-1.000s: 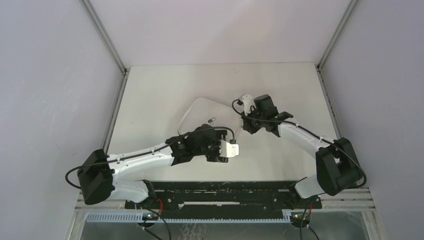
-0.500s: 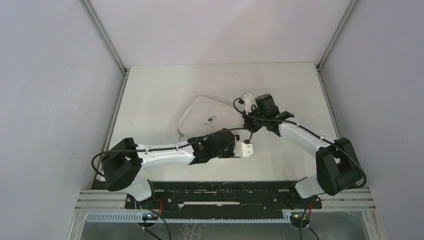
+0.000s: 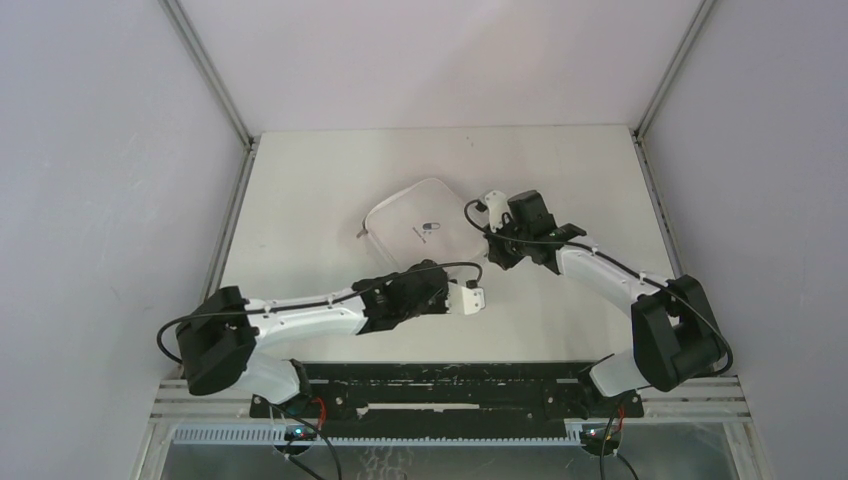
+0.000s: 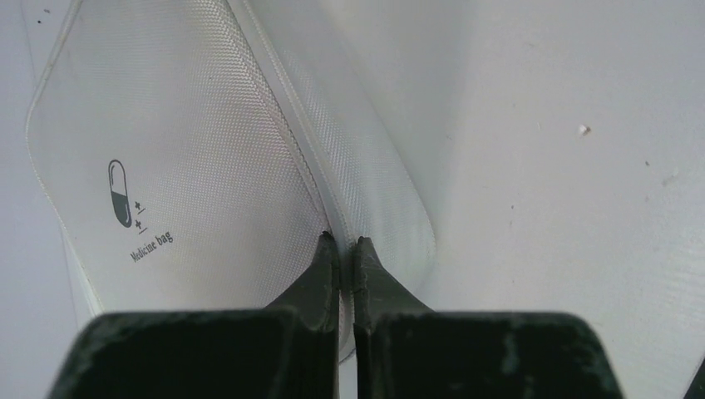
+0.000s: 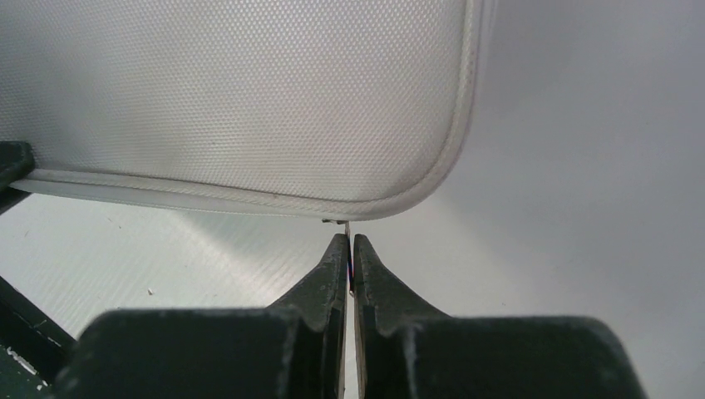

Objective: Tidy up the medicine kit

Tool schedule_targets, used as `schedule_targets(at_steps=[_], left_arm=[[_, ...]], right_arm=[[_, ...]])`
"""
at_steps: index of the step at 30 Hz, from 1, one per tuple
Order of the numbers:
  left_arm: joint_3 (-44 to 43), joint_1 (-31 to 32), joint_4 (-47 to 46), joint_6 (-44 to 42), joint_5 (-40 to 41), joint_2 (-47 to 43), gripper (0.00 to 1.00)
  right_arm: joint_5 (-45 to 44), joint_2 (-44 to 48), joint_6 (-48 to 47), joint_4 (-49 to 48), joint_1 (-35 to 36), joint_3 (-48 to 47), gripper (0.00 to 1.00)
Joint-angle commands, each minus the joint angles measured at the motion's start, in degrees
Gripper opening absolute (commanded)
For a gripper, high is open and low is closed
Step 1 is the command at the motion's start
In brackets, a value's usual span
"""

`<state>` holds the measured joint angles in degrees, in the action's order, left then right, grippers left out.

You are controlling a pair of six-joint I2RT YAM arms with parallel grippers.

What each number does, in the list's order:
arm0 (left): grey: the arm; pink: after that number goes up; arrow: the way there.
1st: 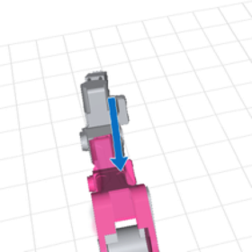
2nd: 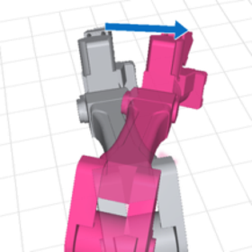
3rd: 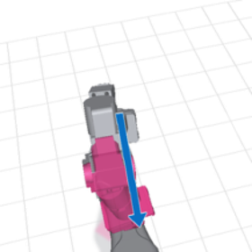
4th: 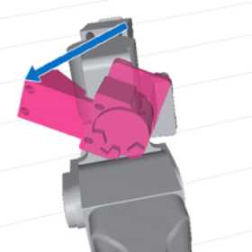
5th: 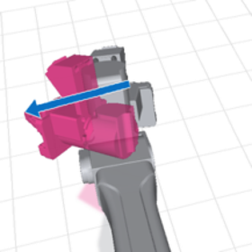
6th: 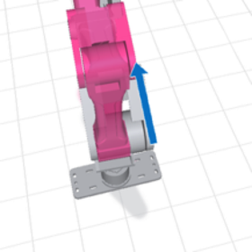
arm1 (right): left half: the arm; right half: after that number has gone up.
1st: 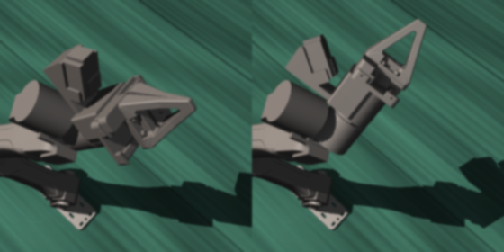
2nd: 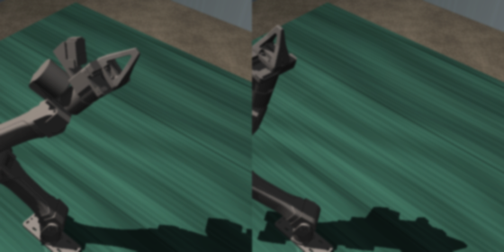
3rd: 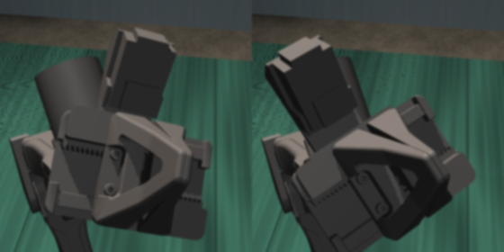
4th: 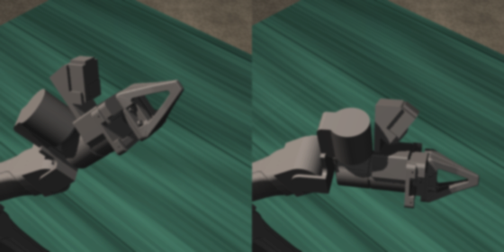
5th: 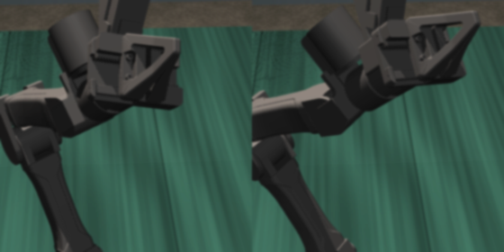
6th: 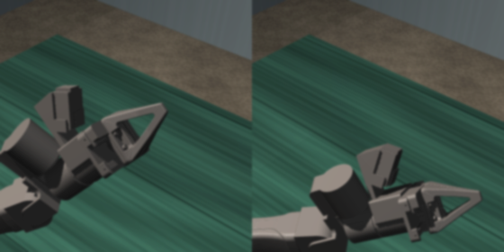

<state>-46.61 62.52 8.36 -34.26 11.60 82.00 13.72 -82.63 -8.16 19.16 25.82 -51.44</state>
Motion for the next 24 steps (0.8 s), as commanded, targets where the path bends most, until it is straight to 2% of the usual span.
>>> schedule_targets(at_steps=[1, 7, 13, 17, 19, 24], left_arm=[[4.3, 1.0, 9.2, -2.2, -7.3, -4.9, 0.0], [8.8, 1.0, 12.5, -8.0, -11.9, -11.9, 0.0], [11.0, 1.0, 13.8, -12.9, -11.4, -16.2, 0.03], [10.1, 1.0, 10.4, -12.9, -9.2, -16.6, 0.2], [8.9, 1.0, 7.9, -11.5, -8.6, -16.4, 0.33], [4.0, 1.0, 2.3, -7.1, -6.1, -13.4, 0.52]], right_arm=[[-6.8, 1.8, -1.7, -2.7, -0.8, -0.3, 0.0], [-5.4, 2.9, -3.7, -3.7, -0.8, -0.1, 0.0], [0.5, 3.9, -6.4, -4.8, -0.8, 1.5, 0.0], [3.2, 3.6, -7.5, -5.1, -0.9, 1.8, 0.0], [3.9, 3.4, -7.5, -5.1, -1.0, 1.8, 0.0], [5.9, 3.2, -7.0, -4.7, -1.7, 2.0, 0.0]])
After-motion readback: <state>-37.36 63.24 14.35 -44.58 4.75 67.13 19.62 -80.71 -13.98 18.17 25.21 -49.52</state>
